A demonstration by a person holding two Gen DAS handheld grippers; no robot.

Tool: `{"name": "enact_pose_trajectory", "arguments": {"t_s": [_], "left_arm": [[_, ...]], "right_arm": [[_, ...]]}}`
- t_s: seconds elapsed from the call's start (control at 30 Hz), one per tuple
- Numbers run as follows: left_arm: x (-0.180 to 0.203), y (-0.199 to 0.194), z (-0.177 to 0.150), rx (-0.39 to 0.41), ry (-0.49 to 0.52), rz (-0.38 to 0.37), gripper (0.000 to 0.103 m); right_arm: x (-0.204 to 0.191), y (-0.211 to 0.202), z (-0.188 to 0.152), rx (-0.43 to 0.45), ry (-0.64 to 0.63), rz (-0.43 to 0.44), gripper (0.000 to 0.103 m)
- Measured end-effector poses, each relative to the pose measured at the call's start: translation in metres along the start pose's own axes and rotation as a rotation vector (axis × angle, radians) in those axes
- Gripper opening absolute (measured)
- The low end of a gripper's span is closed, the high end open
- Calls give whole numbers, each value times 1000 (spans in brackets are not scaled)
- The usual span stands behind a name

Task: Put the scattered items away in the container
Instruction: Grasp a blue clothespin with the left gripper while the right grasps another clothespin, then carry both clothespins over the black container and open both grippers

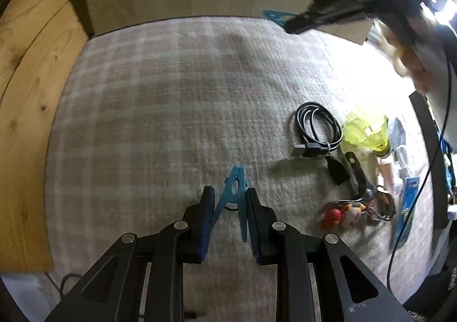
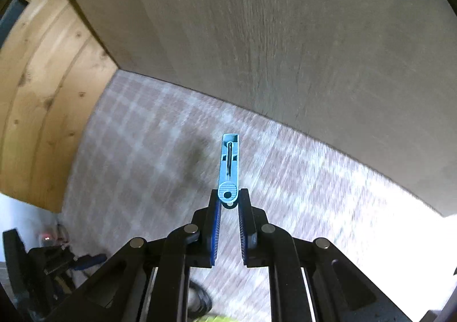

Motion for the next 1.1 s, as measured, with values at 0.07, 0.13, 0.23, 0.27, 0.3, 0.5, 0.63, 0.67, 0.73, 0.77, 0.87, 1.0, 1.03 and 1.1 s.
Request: {"name": "enact_pose_trajectory", "arguments": {"t_s": [0.07,0.13,0.23,0.27,0.3,0.5,0.63,0.67,0.73,0.77,0.87,1.0,1.03,1.1], "left_arm": [[2,-3,-1,20,-12,-1,24],[3,-12,-1,40,-27,-1,24],[13,-15,4,67,-33,-14,24],[18,-22,2,77,-27,-15,24],[22,-25,3,83,-23,-15,24],[77,-39,-2,105,22,-30,24],[128,-33,2,112,79,-73,24],[144,-30,2,109,96,-91,24],[172,-21,3,99,131,-115,24],[185,-18,3,97,144,-125,24],[224,-5,4,86,175,-175,24],[288,14,6,75,218,-250,24],[299,19,7,72,225,-259,24],[331,32,7,60,248,-287,24]], "right_arm": [[-2,-14,-8,17,-2,10,11],[5,-44,-7,44,-9,15,11],[17,-89,-25,92,3,39,11],[19,-99,-31,104,4,42,11],[22,-110,-40,120,9,40,11],[49,-161,-102,189,73,32,11],[75,-183,-154,214,143,9,11],[79,-188,-168,217,164,5,11],[89,-196,-194,222,211,-15,11],[95,-200,-208,228,235,-29,11],[118,-215,-247,245,310,-58,11],[157,-232,-295,257,403,-98,11],[171,-236,-308,257,429,-114,11],[190,-242,-328,258,468,-144,11]]}}
Point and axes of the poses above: each gripper's, at about its wrist camera, not at the fingertips, and y roughly the way its jaws point, x to its right, z to its top, the point moved 8 cm from there along y, roughly the way its jaws point, and after that the axes turned 12 degrees about -z, right-handed, at the moved point
